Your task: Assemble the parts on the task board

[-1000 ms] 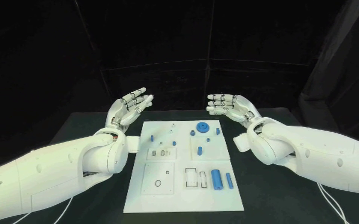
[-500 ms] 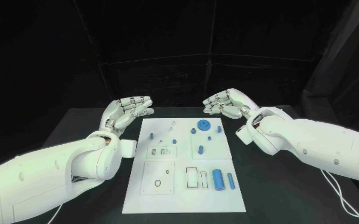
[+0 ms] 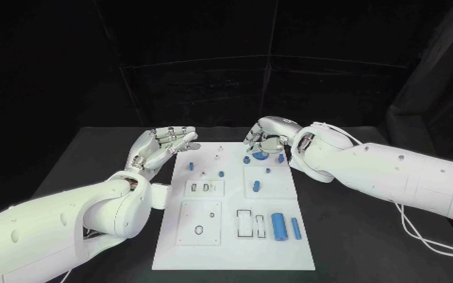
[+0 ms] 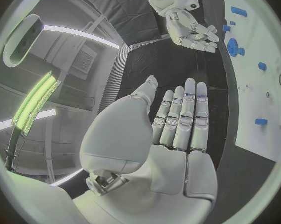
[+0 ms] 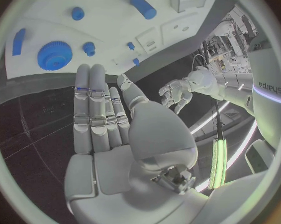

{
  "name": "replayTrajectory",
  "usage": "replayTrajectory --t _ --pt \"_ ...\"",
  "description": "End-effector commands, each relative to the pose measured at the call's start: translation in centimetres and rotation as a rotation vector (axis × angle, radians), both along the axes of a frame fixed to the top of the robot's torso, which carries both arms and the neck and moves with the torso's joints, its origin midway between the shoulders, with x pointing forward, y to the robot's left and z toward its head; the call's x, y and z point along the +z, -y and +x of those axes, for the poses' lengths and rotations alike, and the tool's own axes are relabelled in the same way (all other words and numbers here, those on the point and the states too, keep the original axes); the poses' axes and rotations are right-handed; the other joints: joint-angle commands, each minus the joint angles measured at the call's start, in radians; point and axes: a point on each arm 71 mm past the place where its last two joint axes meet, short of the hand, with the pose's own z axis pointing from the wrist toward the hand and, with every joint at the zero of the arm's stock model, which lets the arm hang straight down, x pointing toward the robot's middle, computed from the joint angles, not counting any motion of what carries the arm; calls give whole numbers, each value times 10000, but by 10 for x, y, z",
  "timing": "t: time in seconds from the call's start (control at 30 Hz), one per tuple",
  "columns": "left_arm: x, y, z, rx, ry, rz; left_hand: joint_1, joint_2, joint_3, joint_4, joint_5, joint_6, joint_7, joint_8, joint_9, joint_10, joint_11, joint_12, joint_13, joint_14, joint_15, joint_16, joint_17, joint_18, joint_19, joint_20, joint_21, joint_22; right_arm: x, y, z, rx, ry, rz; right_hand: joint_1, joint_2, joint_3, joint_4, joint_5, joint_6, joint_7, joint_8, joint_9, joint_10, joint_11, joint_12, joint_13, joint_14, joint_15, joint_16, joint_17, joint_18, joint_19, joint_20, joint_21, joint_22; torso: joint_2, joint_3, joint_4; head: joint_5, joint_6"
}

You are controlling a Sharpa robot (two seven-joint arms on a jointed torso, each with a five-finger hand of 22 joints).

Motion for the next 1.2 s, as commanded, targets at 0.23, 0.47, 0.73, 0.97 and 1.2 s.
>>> replayTrajectory --t 0.23,0.47,0.73,0.97,1.2 --pt "2 5 -1 -576 71 -150 -16 61 -5 -60 40 87 12 17 -19 94 1 -31 -12 80 -24 18 16 69 80 -18 46 -14 3 -9 6 11 771 -2349 -196 -196 375 -3 -67 -113 -18 -80 -16 -209 15 -39 12 388 -47 2468 1536 85 -95 -48 1645 1039 461 -4 79 -62 8" --pt "3 6 -2 -580 86 -161 -30 61 -15 -71 41 80 35 -4 -32 95 14 -55 -18 95 -23 6 26 67 94 -22 42 -23 4 -10 6 -27 728 -2795 -293 -332 668 27 -105 -148 16 -74 -13 -390 64 -27 21 199 17 4482 3357 15 -357 40 3133 2355 619 3 87 -66 -12" --pt "4 5 -3 -591 81 -167 -32 64 -16 -77 40 77 41 -11 -36 96 17 -65 -21 108 -24 5 31 67 103 -24 42 -26 2 -11 5 141 431 -3187 -348 -446 793 62 -139 -177 28 -73 -12 -562 103 -45 15 144 51 5334 4162 -59 -391 87 3946 3212 755 6 124 -69 -25" --pt "5 4 -3 -582 95 -160 -42 64 -23 -86 40 67 53 -28 -46 90 25 -85 -26 127 -23 1 41 66 118 -26 41 -32 1 -15 4 308 259 -3331 -345 -437 855 86 -159 -145 28 -57 -5 -586 104 -23 24 140 52 5662 4491 -90 -381 102 4233 3529 832 17 117 -76 -18" --pt "6 4 -2 -585 90 -153 -49 64 -28 -89 40 63 59 -34 -50 87 30 -94 -28 134 -22 -2 45 65 124 -26 41 -34 0 -17 5 350 243 -3346 -259 -272 1156 87 -429 -40 -10 -44 -2 -432 66 -7 23 148 21 6191 5002 -145 -328 94 4716 4061 880 35 132 -65 -8"
